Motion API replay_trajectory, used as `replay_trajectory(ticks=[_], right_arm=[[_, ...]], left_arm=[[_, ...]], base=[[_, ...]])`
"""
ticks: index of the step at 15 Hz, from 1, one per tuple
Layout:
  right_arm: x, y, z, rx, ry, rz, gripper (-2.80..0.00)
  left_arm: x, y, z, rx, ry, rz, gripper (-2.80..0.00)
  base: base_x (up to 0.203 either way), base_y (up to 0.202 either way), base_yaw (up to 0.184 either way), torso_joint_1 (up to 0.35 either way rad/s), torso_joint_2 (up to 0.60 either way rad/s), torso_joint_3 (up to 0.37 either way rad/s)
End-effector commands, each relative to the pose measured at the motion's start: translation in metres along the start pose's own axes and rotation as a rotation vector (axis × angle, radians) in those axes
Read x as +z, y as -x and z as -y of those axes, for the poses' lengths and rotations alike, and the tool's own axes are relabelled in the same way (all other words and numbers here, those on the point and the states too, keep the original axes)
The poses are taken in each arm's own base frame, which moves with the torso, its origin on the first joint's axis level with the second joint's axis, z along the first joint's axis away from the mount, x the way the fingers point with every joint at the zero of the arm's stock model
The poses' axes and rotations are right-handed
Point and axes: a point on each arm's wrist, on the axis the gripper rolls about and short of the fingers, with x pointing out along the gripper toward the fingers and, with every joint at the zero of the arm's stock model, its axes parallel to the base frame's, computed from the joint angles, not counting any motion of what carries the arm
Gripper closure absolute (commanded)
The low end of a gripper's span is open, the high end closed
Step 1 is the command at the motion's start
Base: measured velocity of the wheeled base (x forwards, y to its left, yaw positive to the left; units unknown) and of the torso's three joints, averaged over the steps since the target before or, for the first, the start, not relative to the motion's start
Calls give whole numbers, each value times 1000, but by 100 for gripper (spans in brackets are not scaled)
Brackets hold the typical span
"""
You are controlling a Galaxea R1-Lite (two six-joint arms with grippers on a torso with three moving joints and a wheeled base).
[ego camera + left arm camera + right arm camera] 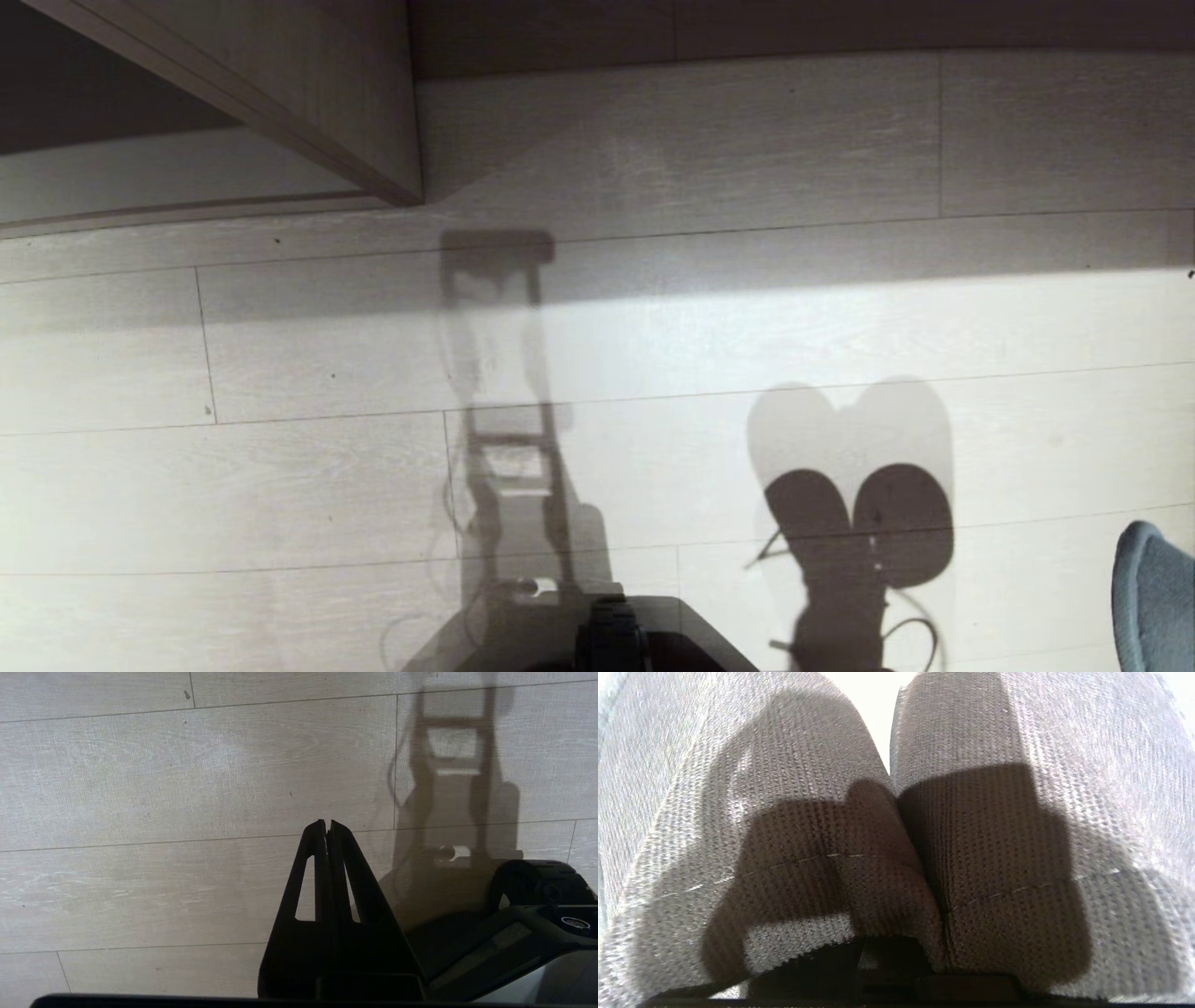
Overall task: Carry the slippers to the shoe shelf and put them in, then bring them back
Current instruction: Place the slippers on the floor
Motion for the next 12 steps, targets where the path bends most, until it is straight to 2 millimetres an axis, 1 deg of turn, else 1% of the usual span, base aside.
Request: replay_trajectory(ticks=[1,3,5,7,9,11,12], right_arm=[[22,-25,-2,-9,0,-114,0],[42,-66,-5,-15,-11,-194,0],[50,-118,-6,-21,-22,-249,0],[50,-177,-7,-22,-27,-252,0],[43,-231,-8,-19,-25,-203,0],[39,-276,-8,-9,-16,-114,0],[42,-295,-9,1,-8,-45,0]], left_arm=[[0,0,0,1,0,-1,0],[0,0,0,1,0,-1,0],[0,0,0,1,0,-1,0],[0,0,0,1,0,-1,0],[0,0,0,1,0,-1,0],[0,0,0,1,-2,-1,0],[0,0,0,1,-2,-1,0]], base=[[0,0,0,0,0,0],[0,0,0,0,0,0],[0,0,0,0,0,0],[0,0,0,0,0,0],[0,0,0,0,0,0],[0,0,0,0,0,0],[0,0,0,0,0,0]])
